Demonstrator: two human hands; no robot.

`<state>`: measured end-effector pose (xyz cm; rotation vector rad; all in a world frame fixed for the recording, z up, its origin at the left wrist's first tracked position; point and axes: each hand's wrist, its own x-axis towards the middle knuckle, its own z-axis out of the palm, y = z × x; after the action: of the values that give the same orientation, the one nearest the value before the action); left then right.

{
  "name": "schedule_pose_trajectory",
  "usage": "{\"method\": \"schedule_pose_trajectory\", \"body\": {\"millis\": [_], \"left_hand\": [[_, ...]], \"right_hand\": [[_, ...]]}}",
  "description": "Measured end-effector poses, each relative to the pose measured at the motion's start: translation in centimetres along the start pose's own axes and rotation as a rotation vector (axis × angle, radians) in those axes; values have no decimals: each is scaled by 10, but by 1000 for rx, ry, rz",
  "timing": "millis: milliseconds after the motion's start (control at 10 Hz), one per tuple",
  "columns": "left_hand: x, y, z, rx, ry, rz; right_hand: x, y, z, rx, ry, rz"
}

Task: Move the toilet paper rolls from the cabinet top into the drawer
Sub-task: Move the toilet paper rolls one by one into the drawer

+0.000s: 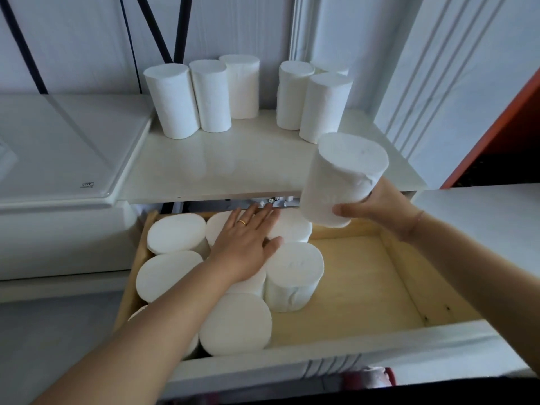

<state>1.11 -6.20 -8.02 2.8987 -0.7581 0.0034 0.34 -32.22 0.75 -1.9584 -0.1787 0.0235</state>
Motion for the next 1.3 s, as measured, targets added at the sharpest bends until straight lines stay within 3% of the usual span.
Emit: {"method": "schedule_pose_trajectory", "body": {"millis": [200, 500, 700, 800, 900, 1000, 1100, 1300], "left_hand": [[-3, 6, 0, 26, 17, -60], [-5, 6, 0, 28, 12, -59], [-4, 4, 2, 24, 37, -56], [-4, 3, 3, 18, 51, -55], [-4, 3, 3, 14, 56, -49], [-4, 3, 4, 10, 61, -50], [-5, 3, 4, 16, 62, -48], [-4, 3, 3, 12, 68, -51]], "right_hand": [[-33, 41, -22, -1, -114, 138], [-14, 107, 4, -57, -292, 296], [-9, 113, -5, -387, -350, 270], [-10, 107, -23, -143, -410, 343], [-7, 96, -25, 194, -231, 460], [1, 95, -10, 293, -114, 550], [7, 98, 2, 277, -112, 569], [1, 96, -16, 186, -410, 626]]}}
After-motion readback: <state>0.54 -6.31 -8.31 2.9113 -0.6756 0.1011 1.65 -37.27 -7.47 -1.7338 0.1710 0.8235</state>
